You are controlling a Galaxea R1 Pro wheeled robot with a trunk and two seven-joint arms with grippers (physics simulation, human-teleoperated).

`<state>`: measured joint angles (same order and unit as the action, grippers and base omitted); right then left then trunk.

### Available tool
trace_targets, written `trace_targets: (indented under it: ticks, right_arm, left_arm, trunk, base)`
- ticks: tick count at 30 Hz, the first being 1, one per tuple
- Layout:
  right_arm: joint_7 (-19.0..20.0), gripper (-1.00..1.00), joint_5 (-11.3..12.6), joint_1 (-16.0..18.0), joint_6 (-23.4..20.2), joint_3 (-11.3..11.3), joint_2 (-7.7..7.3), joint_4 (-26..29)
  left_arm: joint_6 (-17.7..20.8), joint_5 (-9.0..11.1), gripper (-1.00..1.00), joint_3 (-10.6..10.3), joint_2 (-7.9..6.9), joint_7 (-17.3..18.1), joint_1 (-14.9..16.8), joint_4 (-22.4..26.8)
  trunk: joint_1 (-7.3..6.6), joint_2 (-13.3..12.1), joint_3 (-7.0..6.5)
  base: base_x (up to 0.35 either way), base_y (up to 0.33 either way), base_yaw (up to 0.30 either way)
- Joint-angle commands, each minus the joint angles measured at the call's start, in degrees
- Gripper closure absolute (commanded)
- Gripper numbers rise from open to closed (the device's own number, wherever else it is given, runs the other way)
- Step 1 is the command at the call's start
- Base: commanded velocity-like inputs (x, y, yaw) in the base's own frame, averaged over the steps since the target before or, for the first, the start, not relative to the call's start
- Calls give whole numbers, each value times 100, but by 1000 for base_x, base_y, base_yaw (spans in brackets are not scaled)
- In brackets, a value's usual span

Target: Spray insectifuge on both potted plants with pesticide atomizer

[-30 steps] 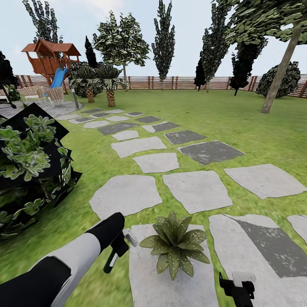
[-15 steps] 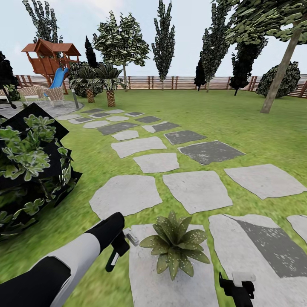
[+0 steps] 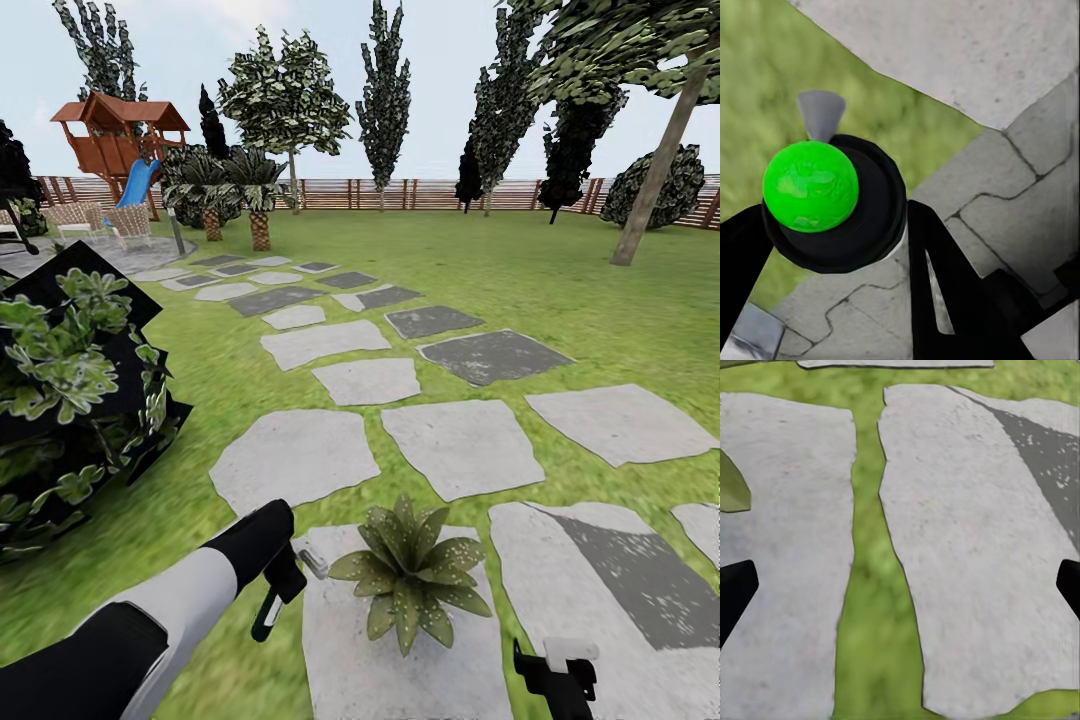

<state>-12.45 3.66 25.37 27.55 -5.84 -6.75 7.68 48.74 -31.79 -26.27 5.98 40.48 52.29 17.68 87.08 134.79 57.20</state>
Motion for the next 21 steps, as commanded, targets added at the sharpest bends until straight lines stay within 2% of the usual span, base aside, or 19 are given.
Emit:
trace_targets:
  ticks: [1,2,3,4,5,6,8,9,11,16,21]
  right_arm:
    - [-25,-100,38,3,14,-49,-2,-3]
    - [-24,-100,38,3,14,-53,-1,-3]
    - [-23,-100,38,3,14,-54,-1,-3]
    - [-25,-100,38,3,14,-55,-1,-3]
    - [-26,-100,38,3,14,-57,-1,-3]
    - [-24,-100,38,3,14,-56,-1,-3]
    - [-23,-100,38,3,14,-57,-1,-4]
    - [-25,-100,38,3,14,-58,-1,-3]
    - [-23,-100,38,3,14,-58,-1,-3]
    - [-23,-100,38,3,14,-58,-1,-3]
    - [-21,-100,38,3,14,-58,-1,-3]
  left_arm:
    - [-39,98,100,-6,-5,126,-63,-9]
    - [-243,382,100,-24,-20,395,-181,2]
    - [-394,476,100,-36,-27,596,-217,2]
    - [-653,554,100,-56,-35,977,-256,-5]
    - [-779,574,100,-70,-40,1150,-272,7]
    - [-810,560,100,-77,-42,1178,-279,14]
    - [-835,456,100,-90,-49,1084,-286,25]
    - [-828,356,100,-85,-62,789,-288,5]
    - [-827,319,100,-77,-68,567,-299,-25]
    - [-830,321,100,-40,-64,490,-307,19]
    - [-831,316,100,-43,-54,479,-307,31]
  trunk:
    - [-2,2,5]
    - [-2,2,5]
    - [-2,2,5]
    - [-2,2,5]
    - [-2,2,5]
    - [-2,2,5]
    - [-2,2,5]
    - [-2,2,5]
    - [-2,2,5]
    - [-2,2,5]
    - [-2,2,5]
  base:
    - [-127,-47,0]
    - [-52,-19,0]
    - [-33,-12,0]
    - [-14,-5,0]
    - [-6,-2,0]
    - [-4,-1,0]
    - [-2,-1,0]
    - [0,0,0]
    - [0,0,0]
    - [-37,0,0]
    - [-304,-30,0]
